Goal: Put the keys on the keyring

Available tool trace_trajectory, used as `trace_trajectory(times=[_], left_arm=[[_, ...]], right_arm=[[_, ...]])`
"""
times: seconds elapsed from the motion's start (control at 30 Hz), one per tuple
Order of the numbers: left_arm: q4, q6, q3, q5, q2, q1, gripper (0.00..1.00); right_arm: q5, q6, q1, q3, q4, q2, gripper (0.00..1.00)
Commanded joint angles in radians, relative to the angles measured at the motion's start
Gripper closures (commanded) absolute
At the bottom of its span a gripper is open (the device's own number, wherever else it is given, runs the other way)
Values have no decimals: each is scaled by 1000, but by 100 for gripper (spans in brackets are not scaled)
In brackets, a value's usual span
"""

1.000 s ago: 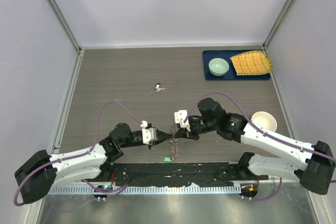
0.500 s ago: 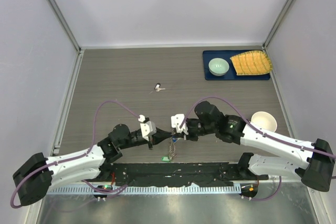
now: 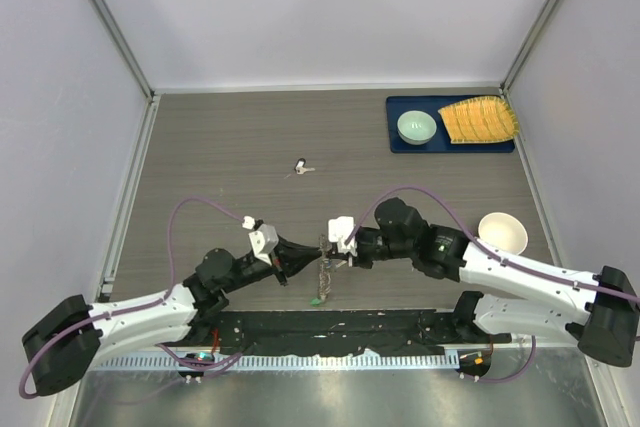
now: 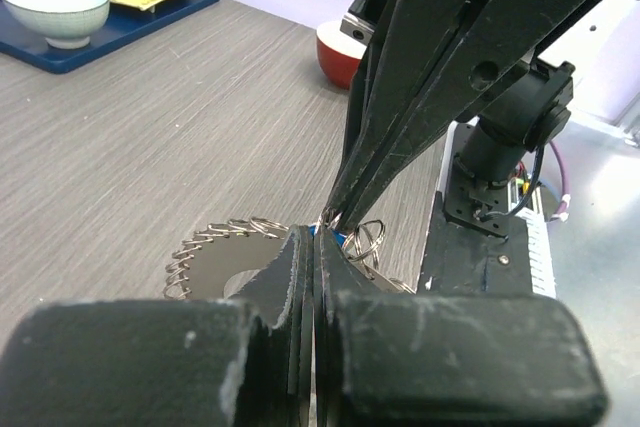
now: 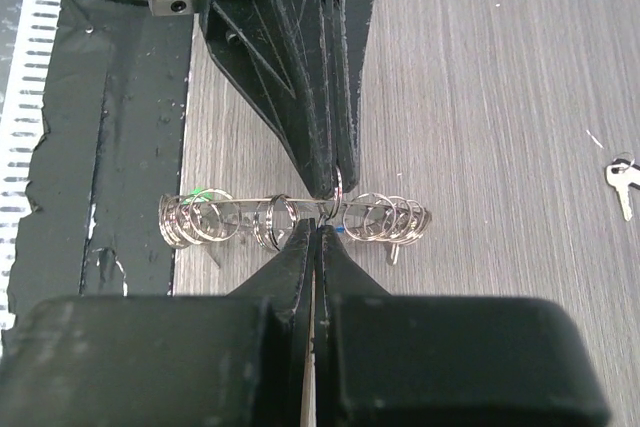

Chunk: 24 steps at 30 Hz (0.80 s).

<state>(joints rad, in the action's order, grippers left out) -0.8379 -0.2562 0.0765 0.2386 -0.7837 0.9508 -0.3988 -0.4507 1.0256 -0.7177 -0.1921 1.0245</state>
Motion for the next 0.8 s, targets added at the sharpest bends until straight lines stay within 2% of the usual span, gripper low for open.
trace_trajectory(times=[0.0,0.1,0.23,0.27,0.3,0.33,0.37,0.47,0.63,0.7,0.77], left_arm=[[-364,-69,-23,-179,-45,-12,100],[-438,-87,-37,-226,-68,-12,100],[-484,-112,-55,-277,-69,-12,100],[-478,-114,-60,-285,-65,-12,98],[-469,-115,-61,-294,-48,-12,90],[-433,-126,-63,-301,-36,-12,83],[-402,-132,-63,-308,-19,-12,71],[-227,-127,-44,-317,81,-12,59],[221,17,79,-282,285,-12,51],[331,64,112,-280,300,-12,49],[320,74,123,-247,278,-14,45]], right_arm=[[-28,102,22,86,135,-60,99],[8,133,22,132,216,-78,99],[61,144,22,141,215,-116,99],[72,138,22,133,203,-121,99],[75,130,22,109,153,-122,99],[77,121,22,94,129,-115,99],[77,103,22,78,108,-110,99],[74,64,22,15,31,-80,99],[63,14,21,-89,-90,-38,99],[60,-14,22,-133,-137,-21,99],[61,-29,21,-161,-171,-12,99]])
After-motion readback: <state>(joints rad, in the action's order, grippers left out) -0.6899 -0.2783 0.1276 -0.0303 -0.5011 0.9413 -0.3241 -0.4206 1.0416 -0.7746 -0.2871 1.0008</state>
